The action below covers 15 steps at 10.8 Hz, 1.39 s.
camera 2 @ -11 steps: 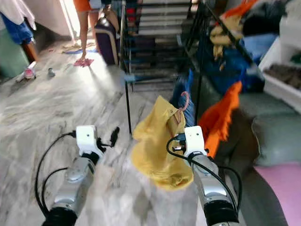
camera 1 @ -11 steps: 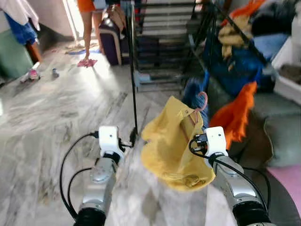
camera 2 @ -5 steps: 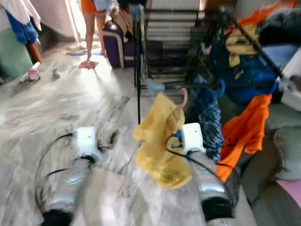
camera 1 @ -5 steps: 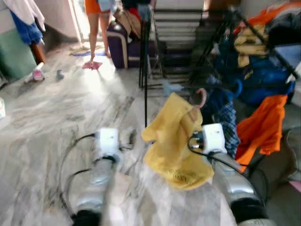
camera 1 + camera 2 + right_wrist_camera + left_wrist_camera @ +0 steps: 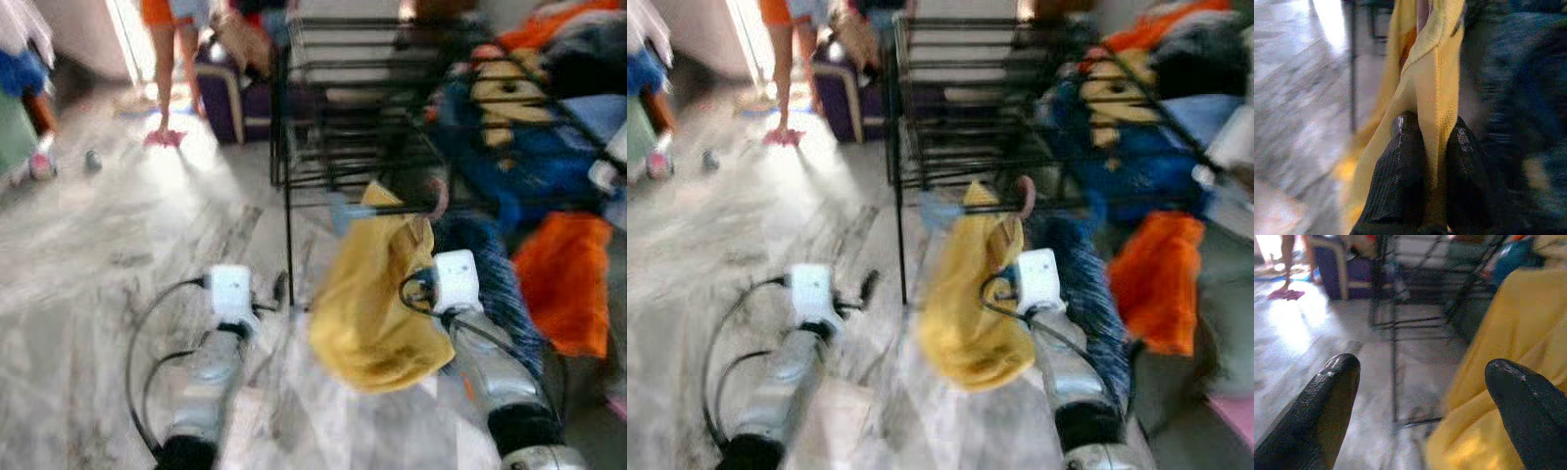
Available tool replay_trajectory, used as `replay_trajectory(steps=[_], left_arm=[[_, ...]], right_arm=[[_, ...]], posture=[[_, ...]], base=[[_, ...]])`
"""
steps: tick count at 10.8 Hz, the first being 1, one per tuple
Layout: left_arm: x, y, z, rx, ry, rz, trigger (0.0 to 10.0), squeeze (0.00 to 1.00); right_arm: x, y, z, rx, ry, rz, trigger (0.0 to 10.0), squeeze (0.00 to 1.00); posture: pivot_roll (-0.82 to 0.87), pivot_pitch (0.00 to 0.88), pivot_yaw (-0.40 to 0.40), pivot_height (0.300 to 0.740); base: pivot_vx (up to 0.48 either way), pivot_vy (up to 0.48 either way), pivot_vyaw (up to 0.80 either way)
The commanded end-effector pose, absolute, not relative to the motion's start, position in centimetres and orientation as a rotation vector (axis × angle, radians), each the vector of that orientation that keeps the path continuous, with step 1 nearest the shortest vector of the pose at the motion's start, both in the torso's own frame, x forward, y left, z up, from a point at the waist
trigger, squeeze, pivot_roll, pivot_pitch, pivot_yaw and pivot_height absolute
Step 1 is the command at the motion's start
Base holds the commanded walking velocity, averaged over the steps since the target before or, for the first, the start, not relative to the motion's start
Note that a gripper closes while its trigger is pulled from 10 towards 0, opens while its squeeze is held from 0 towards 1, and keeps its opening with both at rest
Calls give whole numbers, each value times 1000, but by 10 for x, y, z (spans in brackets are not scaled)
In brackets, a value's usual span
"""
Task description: Hang hanger
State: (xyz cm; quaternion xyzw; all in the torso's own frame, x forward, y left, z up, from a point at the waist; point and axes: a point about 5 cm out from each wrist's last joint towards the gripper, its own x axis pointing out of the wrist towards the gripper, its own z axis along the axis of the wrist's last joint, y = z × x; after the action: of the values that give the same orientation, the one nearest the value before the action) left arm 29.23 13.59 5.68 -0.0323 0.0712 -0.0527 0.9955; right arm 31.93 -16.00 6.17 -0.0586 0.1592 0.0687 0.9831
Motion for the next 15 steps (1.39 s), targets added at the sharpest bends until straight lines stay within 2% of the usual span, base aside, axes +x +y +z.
replay_trajectory(steps=[1,6,7,11,15], left_arm=[[293,129,60,-72,131,-120,10000,0],[294,131,60,-59,140,-101,10000,0],[295,131,60,-57,145,-102,10000,0],[295,130,59,-61,154,-112,10000,0],[294,128,57,-62,161,-115,10000,0]], right_arm=[[332,-160,85,-130,231,159,10000,0],[322,-126,78,-129,247,374,10000,0],[321,-127,74,-142,264,351,10000,0],[338,-157,80,-174,272,138,10000,0],[343,-163,78,-136,292,74,10000,0]], posture=[[-37,0,-25,740],[-34,0,-25,740],[-33,0,-25,740],[-32,0,-22,740],[-29,0,-23,740]], base=[[0,0,0],[0,0,0],[0,0,0],[0,0,0],[0,0,0]])
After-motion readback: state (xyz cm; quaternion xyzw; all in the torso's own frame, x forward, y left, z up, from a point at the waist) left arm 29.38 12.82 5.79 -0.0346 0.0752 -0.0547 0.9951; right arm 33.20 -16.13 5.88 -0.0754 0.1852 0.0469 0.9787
